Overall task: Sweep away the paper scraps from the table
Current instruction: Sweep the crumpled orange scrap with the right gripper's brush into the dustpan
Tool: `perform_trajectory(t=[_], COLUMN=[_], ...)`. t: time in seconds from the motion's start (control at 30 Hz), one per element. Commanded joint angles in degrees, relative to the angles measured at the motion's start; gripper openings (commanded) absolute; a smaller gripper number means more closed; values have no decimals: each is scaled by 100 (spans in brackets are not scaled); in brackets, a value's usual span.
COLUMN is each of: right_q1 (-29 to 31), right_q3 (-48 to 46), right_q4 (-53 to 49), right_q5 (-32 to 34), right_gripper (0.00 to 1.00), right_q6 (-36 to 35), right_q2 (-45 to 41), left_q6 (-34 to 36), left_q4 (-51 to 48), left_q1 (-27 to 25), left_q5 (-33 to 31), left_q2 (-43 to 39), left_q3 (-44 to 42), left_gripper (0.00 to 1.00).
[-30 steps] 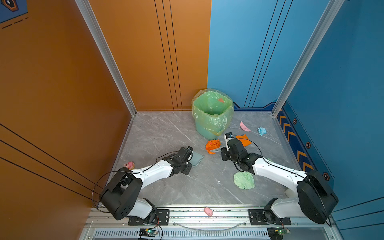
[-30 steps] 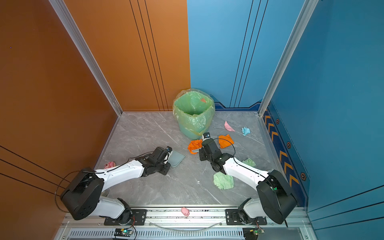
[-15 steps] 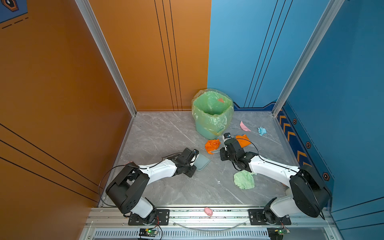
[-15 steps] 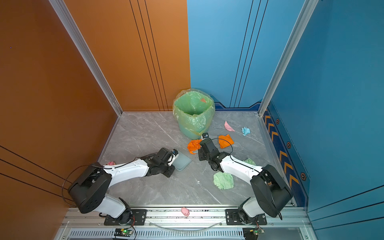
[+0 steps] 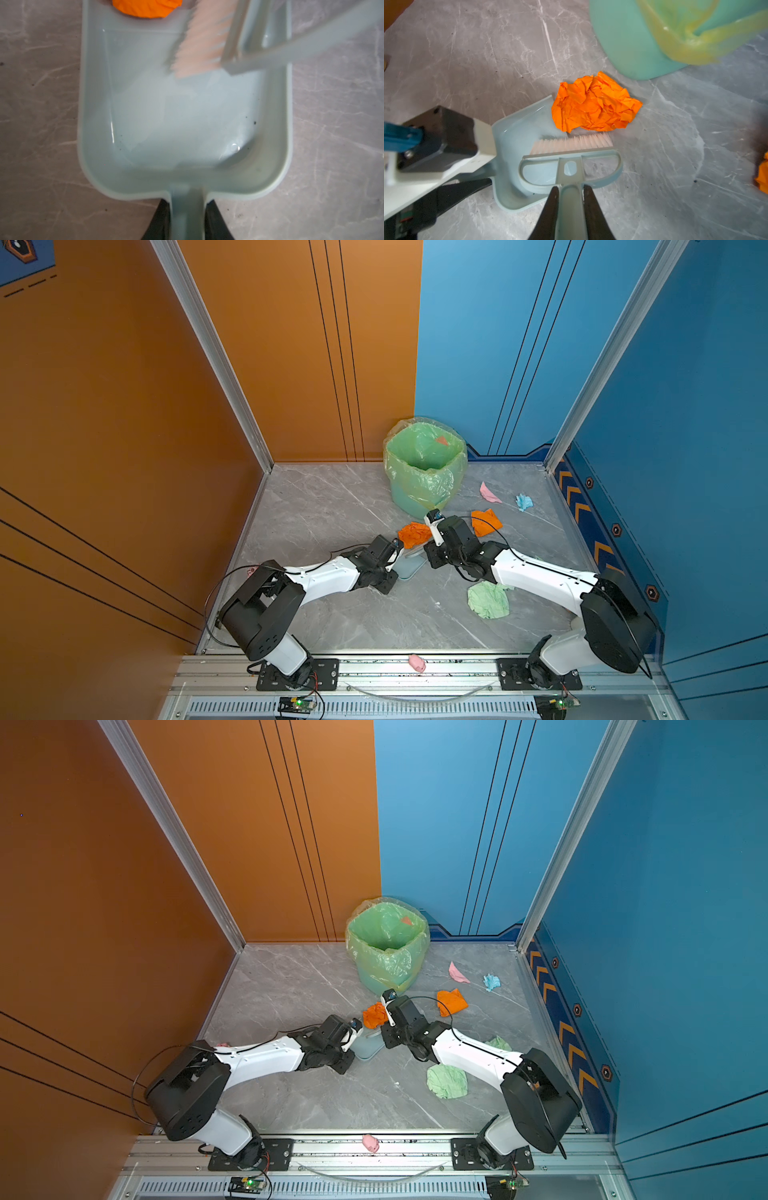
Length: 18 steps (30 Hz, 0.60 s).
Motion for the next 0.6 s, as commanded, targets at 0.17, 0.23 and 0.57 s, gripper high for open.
perform_trajectory(t=[0.17,0.23,0.57], right_q1=[-44,-81,-153], right_q3=[95,-20,-285], right_q4=[-127,155,1290], right_q5=[293,434,1304], right_gripper=[0,0,0], right_q6=[-303,-277,3], right_q2=[-620,-762,-455], left_q6=[-3,-20,-109], left_q4=[-297,-338,-788], left_q1=[-62,-62,-62], left_q5=[-81,-79,-11], left_q2=[-47,-51,-181], left_q3=[-25,-11,176], left_gripper=[0,0,0])
